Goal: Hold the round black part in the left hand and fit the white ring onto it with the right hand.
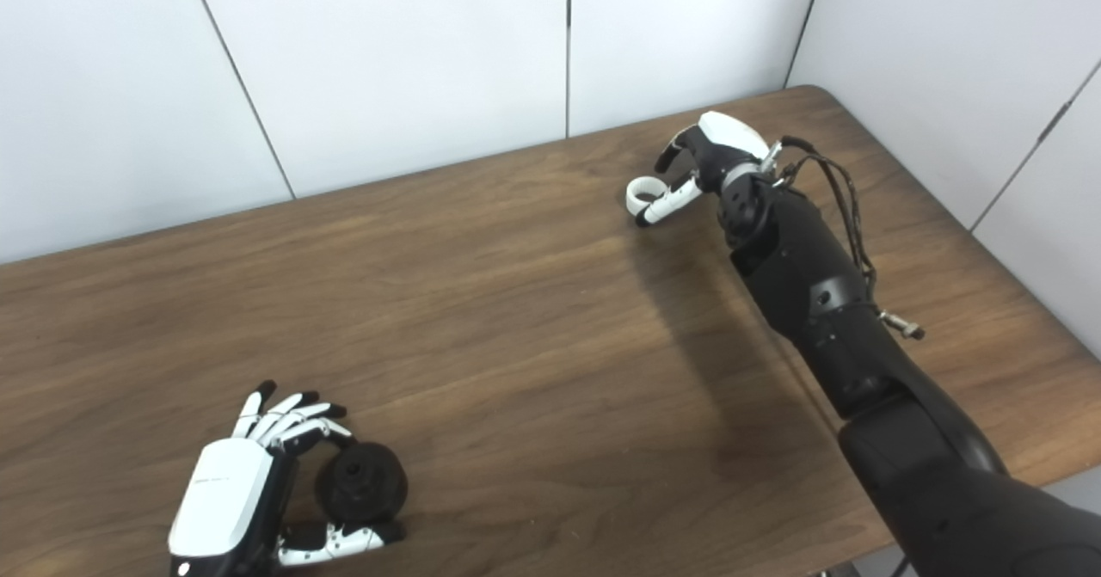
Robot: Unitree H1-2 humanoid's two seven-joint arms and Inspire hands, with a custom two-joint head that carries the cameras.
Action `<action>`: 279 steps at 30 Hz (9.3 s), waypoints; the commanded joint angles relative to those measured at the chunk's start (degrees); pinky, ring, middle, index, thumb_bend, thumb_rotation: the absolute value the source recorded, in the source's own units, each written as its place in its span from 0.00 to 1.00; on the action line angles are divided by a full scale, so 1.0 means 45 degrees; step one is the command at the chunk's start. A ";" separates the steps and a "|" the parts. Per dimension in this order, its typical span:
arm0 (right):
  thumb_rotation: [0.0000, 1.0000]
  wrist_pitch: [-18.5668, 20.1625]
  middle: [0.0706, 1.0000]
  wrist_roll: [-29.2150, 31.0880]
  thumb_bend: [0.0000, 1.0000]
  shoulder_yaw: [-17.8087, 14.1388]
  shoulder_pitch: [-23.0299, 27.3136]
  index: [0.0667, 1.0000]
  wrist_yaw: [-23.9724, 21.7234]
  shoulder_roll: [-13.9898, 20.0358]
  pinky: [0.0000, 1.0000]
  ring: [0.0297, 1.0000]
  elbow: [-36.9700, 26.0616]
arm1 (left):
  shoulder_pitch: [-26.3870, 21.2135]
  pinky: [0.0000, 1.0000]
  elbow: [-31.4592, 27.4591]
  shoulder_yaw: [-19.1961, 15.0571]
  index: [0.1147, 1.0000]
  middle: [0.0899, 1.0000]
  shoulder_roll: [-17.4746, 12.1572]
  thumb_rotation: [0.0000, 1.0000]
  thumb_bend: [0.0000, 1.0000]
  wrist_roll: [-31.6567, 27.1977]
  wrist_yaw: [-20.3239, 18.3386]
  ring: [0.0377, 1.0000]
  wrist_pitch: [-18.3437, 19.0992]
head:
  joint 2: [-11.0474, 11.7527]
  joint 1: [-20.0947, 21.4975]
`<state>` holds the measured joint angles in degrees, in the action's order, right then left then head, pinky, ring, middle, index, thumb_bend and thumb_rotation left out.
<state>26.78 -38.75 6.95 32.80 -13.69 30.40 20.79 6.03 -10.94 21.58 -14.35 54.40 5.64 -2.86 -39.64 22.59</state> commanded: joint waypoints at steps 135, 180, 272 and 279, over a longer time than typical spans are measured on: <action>0.14 -0.0174 0.79 -0.0474 0.52 -0.0218 0.0386 0.45 0.0513 -0.0125 1.00 0.92 -0.0125 | 0.0292 1.00 -0.0410 -0.0085 0.42 0.73 0.0056 0.05 0.52 0.0529 -0.0637 0.86 0.0170 | -0.0311 -0.0175; 0.14 0.0013 0.83 -0.0847 0.52 0.1464 -0.2065 0.45 -0.5188 -0.0260 1.00 0.99 -1.0529 | -0.0022 1.00 0.0231 0.0738 0.42 0.74 0.0949 0.06 0.52 0.1676 -0.0082 0.87 0.0631 | -0.0726 -0.3240; 0.13 -0.1128 0.85 -0.1352 0.52 0.3415 -0.4137 0.45 -0.5704 -0.3476 1.00 1.00 -1.1487 | -0.0316 1.00 0.0229 0.1807 0.42 0.76 0.2019 0.06 0.52 0.2150 -0.0365 0.91 0.1872 | -0.1425 -0.4924; 0.13 -0.1069 0.85 -0.1256 0.52 0.3252 -0.4117 0.45 -0.5628 -0.3475 1.00 1.00 -1.1489 | -0.0281 1.00 0.0107 0.1818 0.42 0.77 0.2022 0.06 0.52 0.2163 -0.0508 0.91 0.1981 | -0.1438 -0.4865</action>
<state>22.67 -44.40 22.52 13.06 -40.82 14.92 -29.81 4.66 -10.36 28.89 -5.48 63.41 5.20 5.91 -46.05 0.62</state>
